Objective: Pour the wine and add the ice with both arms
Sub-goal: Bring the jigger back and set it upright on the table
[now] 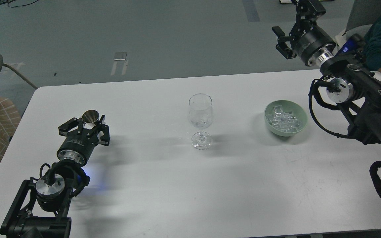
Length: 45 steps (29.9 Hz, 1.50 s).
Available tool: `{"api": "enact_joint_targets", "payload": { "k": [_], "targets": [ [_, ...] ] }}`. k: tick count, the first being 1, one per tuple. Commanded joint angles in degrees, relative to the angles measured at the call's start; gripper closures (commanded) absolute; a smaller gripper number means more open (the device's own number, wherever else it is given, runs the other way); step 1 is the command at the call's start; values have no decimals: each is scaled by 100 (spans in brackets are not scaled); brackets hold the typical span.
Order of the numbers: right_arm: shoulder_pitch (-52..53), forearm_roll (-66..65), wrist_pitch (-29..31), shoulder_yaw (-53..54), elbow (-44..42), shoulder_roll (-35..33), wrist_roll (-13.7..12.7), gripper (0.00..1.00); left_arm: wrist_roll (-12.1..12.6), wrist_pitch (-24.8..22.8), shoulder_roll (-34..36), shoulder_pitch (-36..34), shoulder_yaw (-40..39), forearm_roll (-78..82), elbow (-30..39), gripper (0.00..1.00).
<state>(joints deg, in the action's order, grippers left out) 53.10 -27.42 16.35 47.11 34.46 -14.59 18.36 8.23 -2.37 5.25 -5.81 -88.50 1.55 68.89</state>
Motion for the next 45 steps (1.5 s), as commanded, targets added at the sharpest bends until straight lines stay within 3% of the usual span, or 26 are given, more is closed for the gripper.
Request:
{"api": "enact_joint_targets", "payload": {
  "k": [1,10,21,24,29,36,45],
  "targets": [
    [-1,0,-9,0,-1,9,0,0,3,8,11,-34,9,3,-42,51],
    [7,0,-9,0,-1,9,0,0,3,44,29,-43,17,38,-42,47],
    [7,0,-9,0,-1,0,0,0,30,61,81,-51,44,74,-42,20],
    [-1,0,-9,0,-1,9,0,0,38,105,81,-51,52,82,-43,4],
    [7,0,-9,0,-1,0,0,0,82,96,108,10,44,82,-42,2],
    [-19,0,-9,0,-1,-27,0,0,451,0,371,334,-123,4,98,2],
    [-19,0,-9,0,8,-27,0,0,987,-615,468,1090,-702,-6,370,2]
  ]
}}
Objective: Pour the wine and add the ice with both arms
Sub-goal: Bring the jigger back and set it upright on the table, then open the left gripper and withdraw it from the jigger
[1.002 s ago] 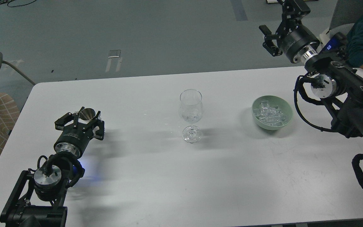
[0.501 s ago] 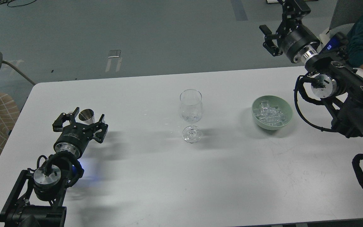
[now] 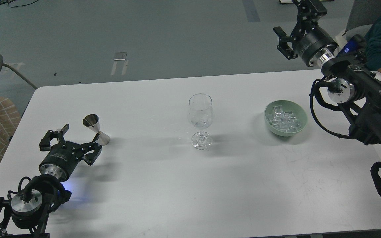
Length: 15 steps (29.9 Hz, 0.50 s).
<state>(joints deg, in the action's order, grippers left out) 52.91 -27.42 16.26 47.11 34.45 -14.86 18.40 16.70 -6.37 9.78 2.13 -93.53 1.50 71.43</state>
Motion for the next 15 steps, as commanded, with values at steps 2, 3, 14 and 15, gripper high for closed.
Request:
{"api": "enact_joint_targets", "payload": {
  "k": [2,3,14,15],
  "targets": [
    [0,0,0,0,0,0,-3,0,219,-357,24,446,-306,-1,151,2],
    [0,0,0,0,9,0,-3,0,298,-531,42,551,-437,-1,143,2],
    [-88,-78,0,-18,272,-227,-12,0,-393,-1991,1604,18,-878,560,-857,2],
    [-88,-131,0,-27,299,-272,-12,0,-509,-2009,1719,-106,-851,684,-990,2]
  ]
}}
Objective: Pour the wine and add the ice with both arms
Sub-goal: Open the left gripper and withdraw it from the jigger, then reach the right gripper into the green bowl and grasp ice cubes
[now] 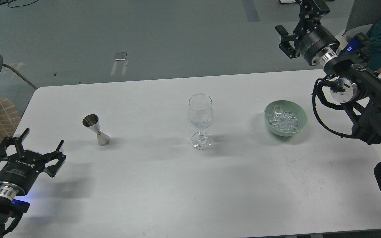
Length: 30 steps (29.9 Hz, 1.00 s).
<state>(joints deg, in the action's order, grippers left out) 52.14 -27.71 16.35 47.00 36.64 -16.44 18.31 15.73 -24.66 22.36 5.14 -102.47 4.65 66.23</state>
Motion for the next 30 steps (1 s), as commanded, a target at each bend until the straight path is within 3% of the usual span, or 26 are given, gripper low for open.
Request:
{"api": "enact_joint_targets", "payload": {
  "k": [1,4,9,13,16,22,25,30],
  "targets": [
    [-20,-173,-17,-51,133,-166,-3,0,-517,-179,567,-530,52,500,-601,2],
    [-99,-691,-315,-533,685,-613,-3,0,-983,-197,761,-1311,78,1447,-1190,2],
    [-222,-1341,-702,-1043,1450,-1229,-3,0,-1396,-153,709,-1832,183,2390,-1253,2],
    [-529,-2473,-1080,-1299,2293,-2089,6,0,-1888,-109,700,-2411,981,2822,-1253,2],
    [-836,-3299,-1317,-1334,2733,-2563,15,0,-2012,-83,709,-2614,1281,2822,-1253,2],
    [-1758,-5092,-2212,-1334,3191,-3321,33,0,-2021,330,507,-2843,1344,2874,-1253,2],
    [-2207,-6015,-2740,-1334,3192,-3313,33,0,-2065,357,410,-2870,1344,3076,-1253,2],
    [-2524,-6686,-2927,-1334,3122,-3007,33,0,-2100,357,226,-2870,1344,3112,-1218,2]
  ]
}}
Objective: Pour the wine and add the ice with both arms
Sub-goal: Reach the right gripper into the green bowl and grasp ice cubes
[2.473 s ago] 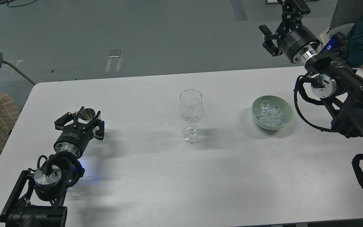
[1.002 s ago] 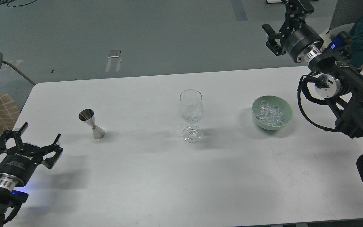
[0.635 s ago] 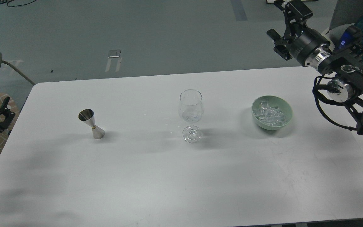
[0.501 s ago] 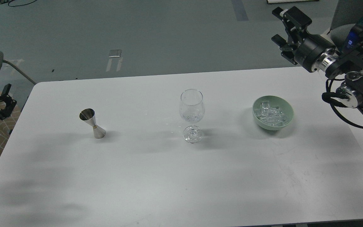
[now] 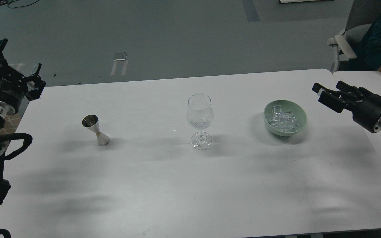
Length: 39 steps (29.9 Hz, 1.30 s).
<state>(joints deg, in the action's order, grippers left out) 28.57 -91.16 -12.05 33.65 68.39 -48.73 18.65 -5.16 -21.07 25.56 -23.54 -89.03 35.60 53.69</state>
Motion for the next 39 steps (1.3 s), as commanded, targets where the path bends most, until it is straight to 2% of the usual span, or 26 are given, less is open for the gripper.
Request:
{"api": "enact_joint_targets", "payload": {
  "k": [1,6,14,25,30,33,35,39],
  "targets": [
    [-176,-367,-87,1,-167,362,-2,0,-12,6,-121,8,17,17,62,2],
    [-97,-385,-78,1,-650,802,16,0,-12,-3,-122,16,35,17,80,2],
    [140,-1097,-17,-34,-1380,1515,16,0,-12,-3,-130,60,35,8,80,2],
    [668,-1097,220,-746,-1644,1779,-11,0,-12,-3,-157,34,35,8,89,2],
    [756,-1097,510,-825,-1662,1796,-54,5,-21,-3,-157,52,35,8,89,2],
    [765,-1097,572,-851,-1706,1796,-151,12,-21,-3,-157,52,35,8,89,2],
    [782,-1097,651,-939,-1724,1796,-178,24,-21,-3,-157,52,26,8,97,2],
    [782,-1097,678,-948,-1732,1779,-221,25,-21,-3,-157,52,35,8,115,2]
  ]
}}
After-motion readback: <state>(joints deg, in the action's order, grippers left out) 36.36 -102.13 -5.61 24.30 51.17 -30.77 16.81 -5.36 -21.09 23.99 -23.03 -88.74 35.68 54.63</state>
